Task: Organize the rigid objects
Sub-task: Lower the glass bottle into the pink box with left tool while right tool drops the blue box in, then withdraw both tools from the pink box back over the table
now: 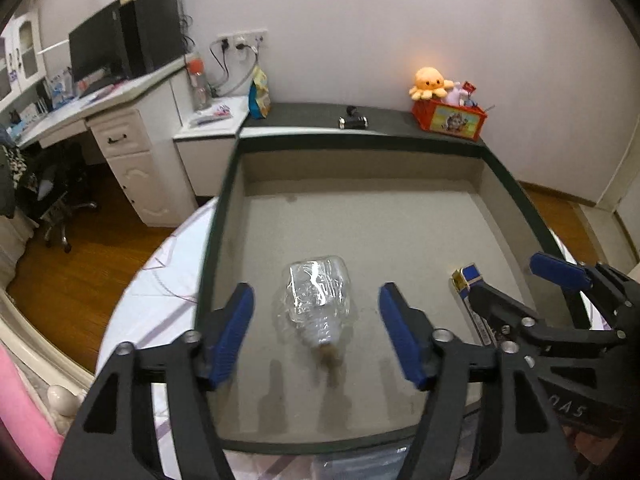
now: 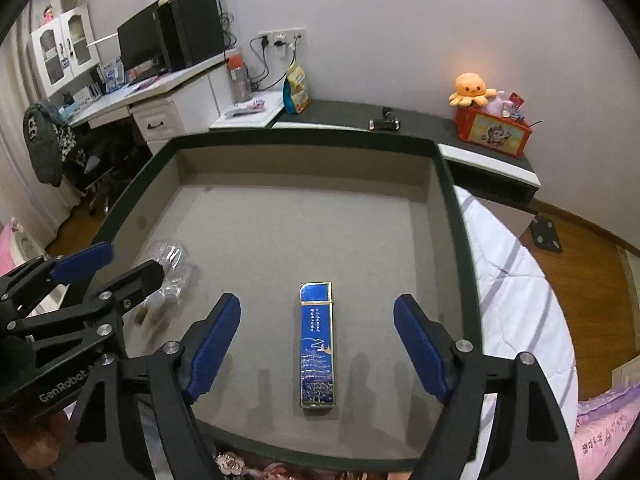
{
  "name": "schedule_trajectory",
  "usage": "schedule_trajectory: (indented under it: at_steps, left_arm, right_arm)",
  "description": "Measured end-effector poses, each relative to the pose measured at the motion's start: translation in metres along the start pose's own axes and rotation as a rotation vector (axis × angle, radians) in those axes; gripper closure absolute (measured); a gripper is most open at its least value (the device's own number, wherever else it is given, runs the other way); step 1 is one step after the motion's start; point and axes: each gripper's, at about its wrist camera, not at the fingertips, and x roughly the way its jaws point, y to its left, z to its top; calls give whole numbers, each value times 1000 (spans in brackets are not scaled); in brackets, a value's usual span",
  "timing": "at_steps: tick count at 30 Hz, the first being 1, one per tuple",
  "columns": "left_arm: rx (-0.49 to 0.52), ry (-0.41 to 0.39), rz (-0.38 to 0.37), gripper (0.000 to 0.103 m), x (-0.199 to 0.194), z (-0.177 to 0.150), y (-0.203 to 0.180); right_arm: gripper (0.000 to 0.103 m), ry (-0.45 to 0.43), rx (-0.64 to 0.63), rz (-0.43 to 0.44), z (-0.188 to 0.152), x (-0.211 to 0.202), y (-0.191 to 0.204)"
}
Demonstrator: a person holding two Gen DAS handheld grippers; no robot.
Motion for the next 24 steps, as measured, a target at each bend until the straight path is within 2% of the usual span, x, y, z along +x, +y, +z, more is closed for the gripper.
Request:
schedule_trajectory:
  at_steps: [2,4,6,10,18,24]
  left_arm:
    - [-6,-25,24,19,-12,0,3]
    - [-6,-72,40,5,-32,-1,4]
    - [0,-124,62,2,-53,-3,4]
    - [-5,-203,79,0,-99,-13,5]
    - [-39,-310,87,0,-178,-51,8]
    - [-66,-344,106,0,-214,-82,5]
  right_arm:
    - [20,-17,8,-12,3,-7,-1]
    - [20,-43,15,-33,3,-18,-2]
    - [19,-70,26,-31,2,-31,-2]
    - [17,-140,24,-9,-7,-70,3]
    - [16,-281,79,24,-49,-152,10]
    - [13,-335,113,27,-84,-192,9]
